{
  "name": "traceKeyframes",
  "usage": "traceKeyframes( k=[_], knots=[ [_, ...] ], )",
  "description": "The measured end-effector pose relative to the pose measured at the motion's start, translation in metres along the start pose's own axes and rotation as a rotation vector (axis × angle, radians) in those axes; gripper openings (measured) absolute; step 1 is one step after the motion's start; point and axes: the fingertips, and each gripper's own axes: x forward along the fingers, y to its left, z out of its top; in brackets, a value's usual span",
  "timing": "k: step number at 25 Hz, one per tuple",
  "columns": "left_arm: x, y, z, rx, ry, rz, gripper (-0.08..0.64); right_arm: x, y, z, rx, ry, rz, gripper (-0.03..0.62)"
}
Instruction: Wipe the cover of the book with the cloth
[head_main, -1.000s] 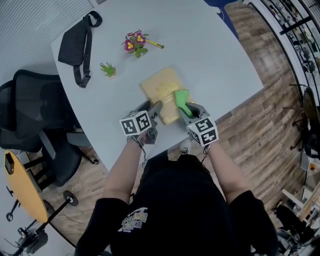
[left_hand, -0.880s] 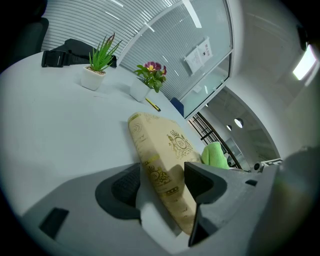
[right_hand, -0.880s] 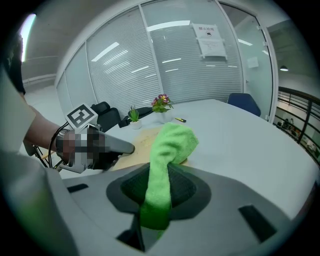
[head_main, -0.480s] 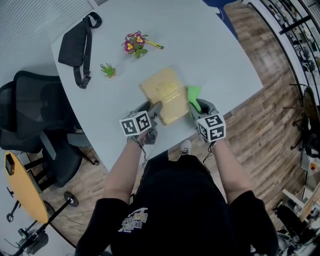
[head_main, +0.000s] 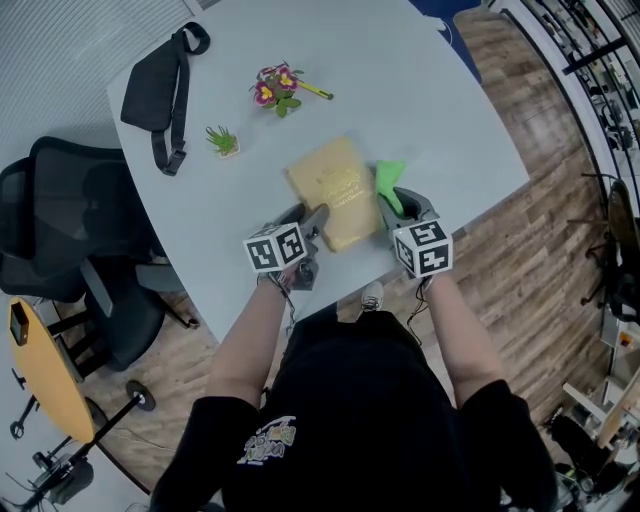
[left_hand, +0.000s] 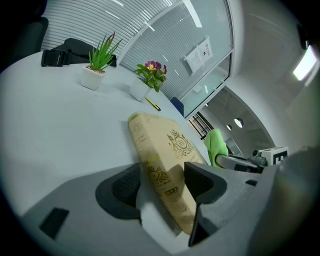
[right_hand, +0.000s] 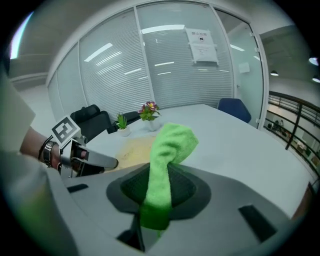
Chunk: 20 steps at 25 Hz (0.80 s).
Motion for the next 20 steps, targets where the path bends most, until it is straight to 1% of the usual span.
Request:
traceKeyframes(
  k=[5,7,9,13,20],
  knots=[
    [0.001,0.001,-0.001,-0.003,0.005,0.000,0.275,0.019,0.049,0.016,-0.167,0.014,0.107,0.097],
    [0.001,0.002,-0.001,-0.003,0.008,0.000,0.275,0.027,0.069,0.016,-0.243,0.035,0.151,0.097],
    [0.002,0.001,-0.001,-0.005,0.011,-0.002,0.275,0.034,0.085,0.013,-0.296,0.058,0.186,0.097],
    [0.002,0.000,-0.001,-0.008,0.013,-0.007,0.275,0.044,0.103,0.005,-0.326,0.095,0.234,0.097],
    [0.002,0.002,-0.001,-0.008,0.015,-0.007,0.275,0.051,0.103,-0.004,-0.351,0.129,0.233,0.097]
  ],
)
